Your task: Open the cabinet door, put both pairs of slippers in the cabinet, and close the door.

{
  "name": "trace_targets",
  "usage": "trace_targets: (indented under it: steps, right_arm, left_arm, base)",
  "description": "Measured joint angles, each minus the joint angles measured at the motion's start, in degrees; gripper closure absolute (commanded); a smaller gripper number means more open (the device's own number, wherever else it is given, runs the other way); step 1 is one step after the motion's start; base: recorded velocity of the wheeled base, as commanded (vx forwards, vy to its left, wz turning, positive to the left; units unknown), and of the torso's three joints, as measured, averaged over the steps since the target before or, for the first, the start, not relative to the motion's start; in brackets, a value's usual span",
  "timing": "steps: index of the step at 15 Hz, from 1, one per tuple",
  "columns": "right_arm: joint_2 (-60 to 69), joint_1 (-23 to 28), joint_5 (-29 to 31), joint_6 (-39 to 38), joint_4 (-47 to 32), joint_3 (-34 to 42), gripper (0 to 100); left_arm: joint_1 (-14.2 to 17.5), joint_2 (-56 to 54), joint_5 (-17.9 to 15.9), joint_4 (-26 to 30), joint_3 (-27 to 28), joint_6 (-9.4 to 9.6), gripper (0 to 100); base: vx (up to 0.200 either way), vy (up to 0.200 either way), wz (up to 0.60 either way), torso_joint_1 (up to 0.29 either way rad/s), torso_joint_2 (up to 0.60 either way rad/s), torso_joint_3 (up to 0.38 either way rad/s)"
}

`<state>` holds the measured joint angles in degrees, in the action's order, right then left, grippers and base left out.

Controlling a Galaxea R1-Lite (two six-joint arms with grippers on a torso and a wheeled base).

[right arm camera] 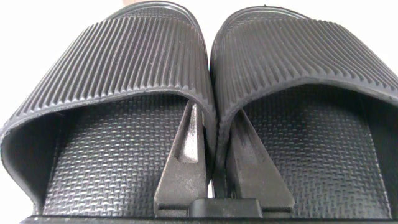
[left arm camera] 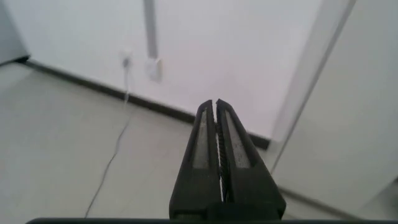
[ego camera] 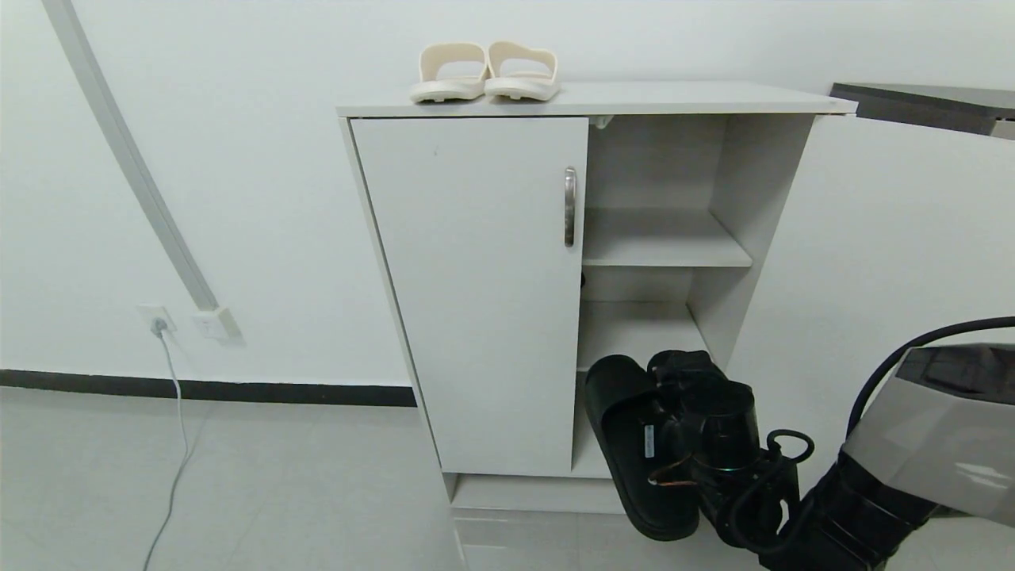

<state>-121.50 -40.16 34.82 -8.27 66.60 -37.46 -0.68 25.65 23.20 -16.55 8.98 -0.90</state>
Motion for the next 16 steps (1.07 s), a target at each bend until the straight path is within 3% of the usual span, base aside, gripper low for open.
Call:
trace_targets:
  steps: [3,6,8,10,12,16]
  right_arm:
    - [-0.05,-0.13,0.00,-0.11,0.11,0.20,100]
    - [-0.05,-0.20,0.00,-0.10,0.35,0.63,100]
    - [-0.05,-0.37,0.00,-0.10,0.35,0.83,100]
    - [-0.05,-0.44,-0.04,-0.07,0.35,0.94,100]
    - [-0.05,-0.63,-0.06,0.01,0.93,1.05,100]
    - [-0.09,-1.10,-0.09,0.17,1.12,0.98,100]
  left_arm:
    - [2.28,-12.04,0.11,9.03,-5.72,0.44,100]
    - [3.52,-18.82,-0.35,12.84,-8.44,0.33,100]
    - [2.99,-21.03,-5.55,13.14,-8.87,1.41,100]
    - [1.61,-23.64,-14.28,14.15,-8.87,3.96,100]
    - [1.01,-24.88,-17.07,14.10,-8.91,5.24,100]
    - [0.76,-25.65,-20.75,16.87,-8.87,2.49,100]
  base:
    - [0.000,0.000,0.00,0.000,0.00,0.000]
    - [0.000,0.000,0.00,0.000,0.00,0.000]
    - [0.000,0.000,0.00,0.000,0.00,0.000]
    - [0.000,0.000,0.00,0.000,0.00,0.000]
    - [0.000,0.000,0.00,0.000,0.00,0.000]
    - [0.000,0.000,0.00,0.000,0.00,0.000]
